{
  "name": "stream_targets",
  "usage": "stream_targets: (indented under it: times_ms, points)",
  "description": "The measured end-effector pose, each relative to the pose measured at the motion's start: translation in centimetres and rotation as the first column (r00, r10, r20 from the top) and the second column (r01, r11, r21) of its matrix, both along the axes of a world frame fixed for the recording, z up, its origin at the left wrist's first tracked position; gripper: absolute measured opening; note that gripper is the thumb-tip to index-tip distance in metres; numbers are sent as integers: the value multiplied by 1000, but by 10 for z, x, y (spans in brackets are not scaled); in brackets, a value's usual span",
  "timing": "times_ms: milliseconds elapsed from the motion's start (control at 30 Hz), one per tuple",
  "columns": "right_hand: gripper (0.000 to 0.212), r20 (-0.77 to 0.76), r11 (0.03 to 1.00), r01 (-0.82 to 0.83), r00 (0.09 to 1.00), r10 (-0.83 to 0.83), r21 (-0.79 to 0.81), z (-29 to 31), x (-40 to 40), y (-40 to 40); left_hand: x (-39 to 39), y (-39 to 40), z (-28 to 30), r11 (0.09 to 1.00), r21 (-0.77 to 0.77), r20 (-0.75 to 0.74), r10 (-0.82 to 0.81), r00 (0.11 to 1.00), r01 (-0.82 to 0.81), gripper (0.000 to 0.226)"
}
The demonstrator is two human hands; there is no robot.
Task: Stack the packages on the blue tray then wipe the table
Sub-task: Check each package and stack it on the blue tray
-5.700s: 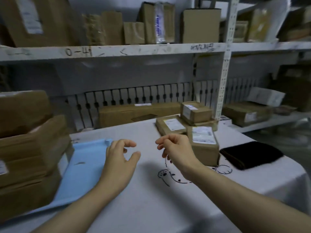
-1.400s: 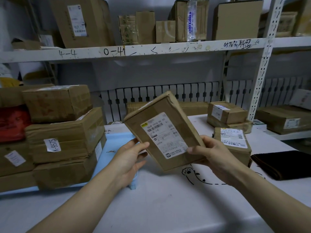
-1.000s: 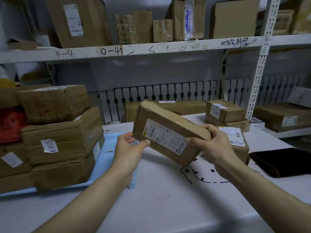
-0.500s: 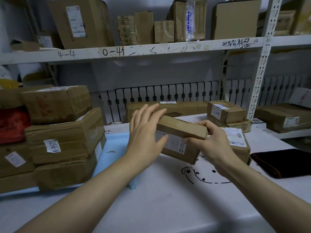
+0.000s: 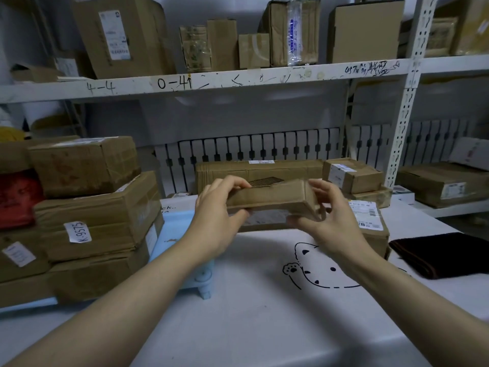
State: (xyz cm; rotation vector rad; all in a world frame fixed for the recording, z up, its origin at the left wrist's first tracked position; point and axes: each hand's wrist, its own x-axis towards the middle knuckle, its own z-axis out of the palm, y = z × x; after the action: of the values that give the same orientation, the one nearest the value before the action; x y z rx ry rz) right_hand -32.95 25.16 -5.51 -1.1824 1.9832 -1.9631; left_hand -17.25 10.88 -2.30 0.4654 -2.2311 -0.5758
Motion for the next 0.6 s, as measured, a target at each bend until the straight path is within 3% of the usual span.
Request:
stream_targets:
  times_ms: [200,267,400,500,600]
  points:
    - [94,148,1000,3,989,-3,-4,-8,-10,4,5,-3,-1,971,224,-57,-72,996,83,34]
    - [84,178,1000,-17,984,16,7,-10,-10,5,7,-3,-4,951,289,-87,-84,993,106,35]
    - [44,232,995,-97,968,95,-1,-8,-10,7,11,-4,-6,888,436,-132,-95,987,144,33]
    - [39,234,991,-132,963,137,-36,-6,-8,8,12,-7,-11,862,491,-137,-71,988,130,34]
    - [47,188,991,-116,974,127,-72,-4,-4,6,12,-11,-17,874,476,-140,-31,990,94,35]
